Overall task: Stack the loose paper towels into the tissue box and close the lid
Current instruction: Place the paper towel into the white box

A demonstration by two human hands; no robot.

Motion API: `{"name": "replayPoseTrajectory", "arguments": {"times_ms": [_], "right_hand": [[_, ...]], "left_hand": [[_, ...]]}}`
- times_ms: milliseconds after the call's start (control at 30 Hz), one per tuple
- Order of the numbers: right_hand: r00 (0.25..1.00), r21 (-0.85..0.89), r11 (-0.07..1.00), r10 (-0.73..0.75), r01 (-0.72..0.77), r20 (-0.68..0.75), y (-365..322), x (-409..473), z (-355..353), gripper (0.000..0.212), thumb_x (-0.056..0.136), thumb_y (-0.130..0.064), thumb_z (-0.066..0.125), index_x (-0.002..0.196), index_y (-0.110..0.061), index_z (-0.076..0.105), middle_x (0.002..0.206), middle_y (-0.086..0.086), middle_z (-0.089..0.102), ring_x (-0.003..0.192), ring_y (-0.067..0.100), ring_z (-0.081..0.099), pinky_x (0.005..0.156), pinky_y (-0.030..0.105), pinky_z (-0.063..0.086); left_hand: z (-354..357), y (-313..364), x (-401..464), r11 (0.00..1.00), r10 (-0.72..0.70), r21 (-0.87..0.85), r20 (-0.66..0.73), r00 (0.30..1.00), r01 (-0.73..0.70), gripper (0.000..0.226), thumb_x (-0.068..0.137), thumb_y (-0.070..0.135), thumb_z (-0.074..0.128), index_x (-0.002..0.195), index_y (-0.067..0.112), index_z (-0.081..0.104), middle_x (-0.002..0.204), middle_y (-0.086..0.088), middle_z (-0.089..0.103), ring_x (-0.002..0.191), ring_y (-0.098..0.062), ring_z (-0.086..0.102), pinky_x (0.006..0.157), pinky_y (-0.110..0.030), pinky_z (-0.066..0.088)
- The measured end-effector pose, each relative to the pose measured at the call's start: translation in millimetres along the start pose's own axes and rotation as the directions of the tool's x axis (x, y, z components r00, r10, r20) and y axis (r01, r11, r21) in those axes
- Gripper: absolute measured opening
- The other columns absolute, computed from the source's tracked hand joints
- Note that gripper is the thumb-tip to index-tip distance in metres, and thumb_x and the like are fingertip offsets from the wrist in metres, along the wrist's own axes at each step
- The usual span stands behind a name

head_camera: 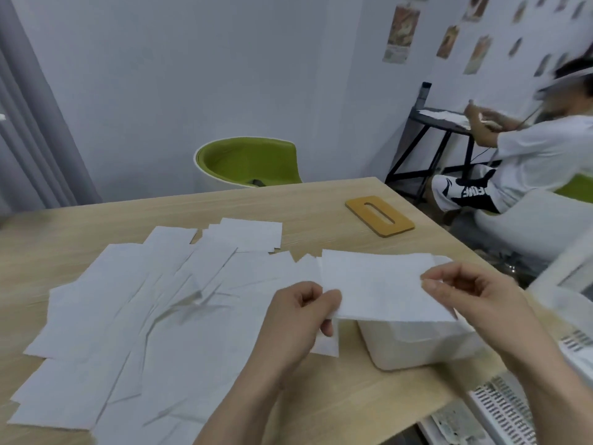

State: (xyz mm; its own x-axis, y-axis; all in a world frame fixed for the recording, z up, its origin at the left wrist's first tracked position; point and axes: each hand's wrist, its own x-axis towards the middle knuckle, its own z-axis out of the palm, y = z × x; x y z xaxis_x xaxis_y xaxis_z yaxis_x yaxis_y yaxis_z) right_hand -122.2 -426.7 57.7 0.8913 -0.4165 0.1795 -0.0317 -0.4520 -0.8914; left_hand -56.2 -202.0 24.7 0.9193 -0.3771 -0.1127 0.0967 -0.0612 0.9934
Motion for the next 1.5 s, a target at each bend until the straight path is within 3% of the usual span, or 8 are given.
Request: {"name": "replayPoseTrajectory", "arguments": {"times_ms": [267,400,567,667,833,1033,1267,1500], "right_hand": [[0.993,-0.033,0.995,0.094,-0.096,-0.067,29.5,25.0,-50.9,0.015,0.082,-0.001,0.069,0.081,-0.015,0.075,0.082,0.003,0.073,0.077,0.012,0.061,0.072,0.018,0.048],[0.994,-0.009,0.995,0.100,-0.101,-0.046,41.2,26.9,-57.9,0.019,0.083,0.001,0.068,0.080,-0.016,0.075,0.085,0.006,0.073,0.080,0.015,0.061,0.079,0.024,0.048],[0.994,-0.038,0.994,0.106,-0.107,-0.024,47.6,29.1,-59.2,0.018,0.083,0.001,0.068,0.082,-0.015,0.076,0.086,0.009,0.072,0.081,0.020,0.060,0.077,0.026,0.047],[0.994,-0.094,0.989,0.111,-0.112,-0.014,51.3,31.0,-61.5,0.018,0.084,-0.002,0.068,0.081,-0.018,0.076,0.083,0.005,0.072,0.080,0.020,0.060,0.074,0.025,0.047],[0.992,-0.205,0.973,0.117,-0.104,0.052,59.8,33.1,-61.8,0.022,0.083,-0.006,0.070,0.078,-0.026,0.076,0.077,-0.008,0.072,0.062,-0.005,0.054,0.063,0.012,0.041],[0.993,-0.372,0.924,0.110,-0.090,0.034,66.9,36.6,-59.2,0.023,0.081,-0.015,0.072,0.071,-0.036,0.073,0.074,-0.018,0.069,0.058,-0.002,0.050,0.065,0.026,0.042],[0.995,-0.553,0.831,0.099,-0.067,0.028,61.4,33.3,-56.6,0.017,0.083,-0.026,0.068,0.079,-0.042,0.069,0.079,-0.021,0.064,0.057,-0.008,0.048,0.057,0.019,0.033],[0.994,-0.637,0.770,0.095,-0.043,0.047,56.0,31.6,-56.0,0.014,0.085,-0.028,0.065,0.089,-0.042,0.067,0.084,-0.024,0.061,0.062,-0.006,0.046,0.057,0.019,0.033]], "left_hand": [[66.6,2.8,27.4,0.948,0.121,0.305,-0.076,0.990,-0.092,0.029,0.083,0.036,0.065,0.064,0.017,0.054,0.062,0.009,0.054,0.055,-0.010,0.044,0.061,-0.030,0.037],[81.0,4.4,30.4,0.973,0.156,0.192,-0.134,0.979,-0.129,0.006,0.082,0.026,0.068,0.078,0.030,0.069,0.075,0.018,0.064,0.063,-0.007,0.055,0.066,-0.029,0.045],[83.2,2.8,35.6,0.971,0.165,0.195,-0.112,0.980,-0.141,0.029,0.084,0.020,0.066,0.103,0.042,0.063,0.079,0.024,0.063,0.063,0.001,0.054,0.065,-0.025,0.043],[83.5,-0.9,36.4,0.963,0.162,0.233,-0.103,0.981,-0.135,0.028,0.084,0.019,0.066,0.101,0.041,0.066,0.077,0.019,0.064,0.068,-0.001,0.057,0.070,-0.025,0.046],[86.0,-6.6,33.3,0.950,0.160,0.287,-0.102,0.982,-0.125,0.028,0.084,0.021,0.068,0.104,0.040,0.063,0.078,0.016,0.065,0.070,0.006,0.056,0.069,-0.022,0.044],[87.2,-10.0,29.1,0.919,0.156,0.376,-0.078,0.985,-0.116,0.021,0.084,0.026,0.067,0.098,0.042,0.063,0.076,0.024,0.062,0.066,0.007,0.052,0.065,-0.023,0.040],[87.9,-8.0,28.8,0.829,0.192,0.540,-0.032,0.981,-0.145,0.011,0.087,0.031,0.064,0.089,0.042,0.063,0.079,0.022,0.061,0.066,0.011,0.047,0.060,-0.018,0.035],[86.5,-10.9,28.8,0.831,0.203,0.529,-0.001,0.979,-0.171,0.012,0.085,0.032,0.067,0.087,0.042,0.061,0.081,0.025,0.060,0.070,0.011,0.048,0.061,-0.015,0.034]]}}
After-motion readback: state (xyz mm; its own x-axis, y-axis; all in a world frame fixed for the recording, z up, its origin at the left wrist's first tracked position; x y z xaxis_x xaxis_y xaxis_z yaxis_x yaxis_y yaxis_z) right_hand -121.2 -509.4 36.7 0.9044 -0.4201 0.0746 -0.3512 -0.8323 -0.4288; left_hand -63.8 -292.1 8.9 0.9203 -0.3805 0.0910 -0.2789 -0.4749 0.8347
